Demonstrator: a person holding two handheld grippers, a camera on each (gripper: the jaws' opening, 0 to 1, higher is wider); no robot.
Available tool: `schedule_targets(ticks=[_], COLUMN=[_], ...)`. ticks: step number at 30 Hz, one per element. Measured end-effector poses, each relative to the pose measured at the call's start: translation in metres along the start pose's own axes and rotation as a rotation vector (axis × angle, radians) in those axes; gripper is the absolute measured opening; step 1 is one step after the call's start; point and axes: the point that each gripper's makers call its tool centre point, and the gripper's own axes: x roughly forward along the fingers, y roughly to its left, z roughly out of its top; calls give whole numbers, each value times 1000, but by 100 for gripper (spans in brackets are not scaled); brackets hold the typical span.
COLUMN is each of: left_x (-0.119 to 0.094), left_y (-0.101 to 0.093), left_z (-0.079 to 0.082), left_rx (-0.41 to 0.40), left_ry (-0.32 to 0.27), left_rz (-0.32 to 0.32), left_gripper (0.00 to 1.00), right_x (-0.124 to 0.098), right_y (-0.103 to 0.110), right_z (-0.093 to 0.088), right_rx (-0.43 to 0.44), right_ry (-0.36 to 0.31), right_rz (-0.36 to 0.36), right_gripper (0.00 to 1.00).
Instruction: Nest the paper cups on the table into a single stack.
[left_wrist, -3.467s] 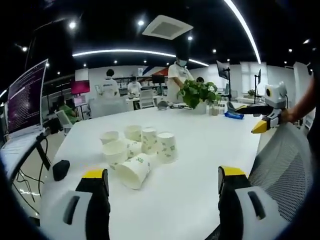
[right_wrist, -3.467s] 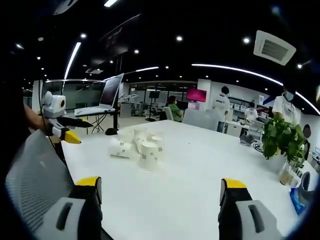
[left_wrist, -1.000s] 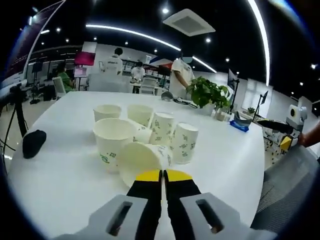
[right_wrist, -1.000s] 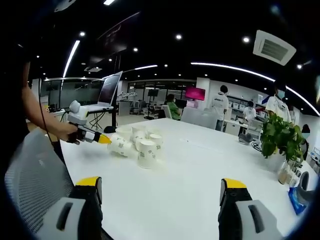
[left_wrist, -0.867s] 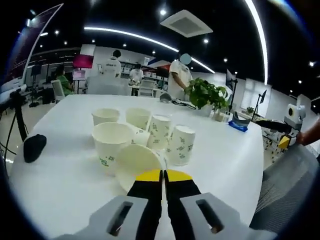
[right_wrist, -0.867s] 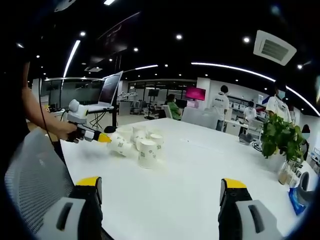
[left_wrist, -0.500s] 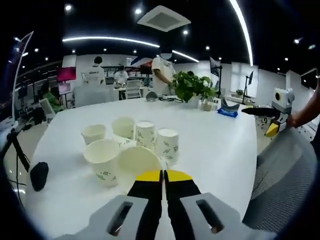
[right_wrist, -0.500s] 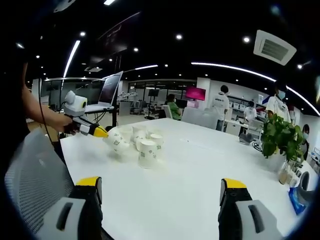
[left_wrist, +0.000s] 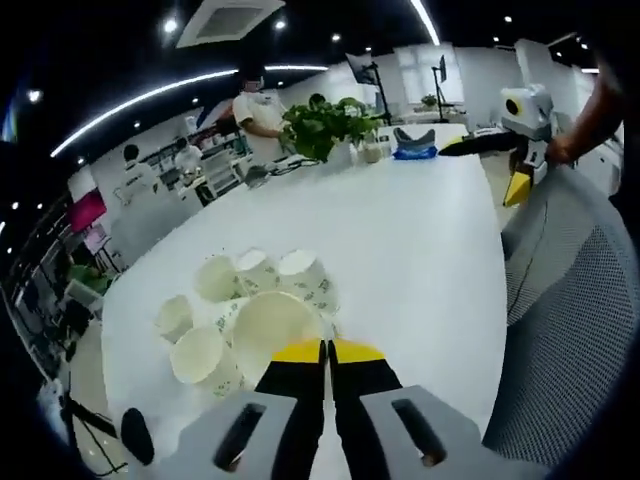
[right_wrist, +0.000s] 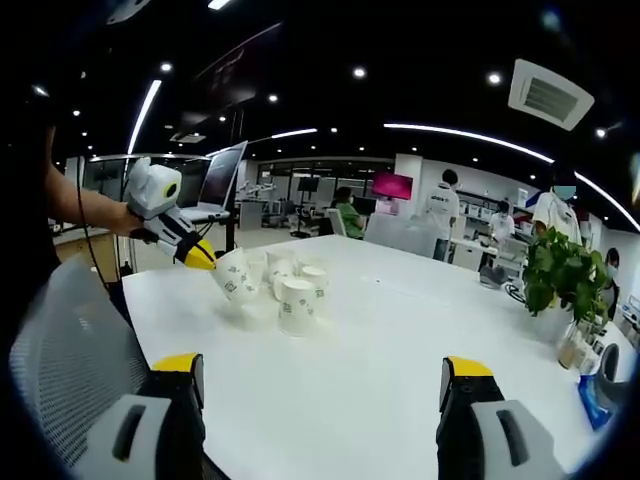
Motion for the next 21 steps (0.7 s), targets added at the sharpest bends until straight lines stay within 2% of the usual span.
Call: schedule_targets(ticks=[8,15,17,21], left_x=[15,31,34,40], left_y=[-20,-38,-45,-51], left_z=[2,8,8,6], left_rx=[150,218,235,270], left_ry=[90,112,127,151], left_rz=[-97,-158,-192,-217], left_gripper=[0,0,0,0], right_x=[0,0,0,0], right_y=[0,0,0,-1], right_z=[0,-1,-1,-1], right_rx=[-2,-4,-5,-5], right_ry=[2,6,7,4], right_rz=[0,-1,-1,-4], right_gripper=[100,98,98,98])
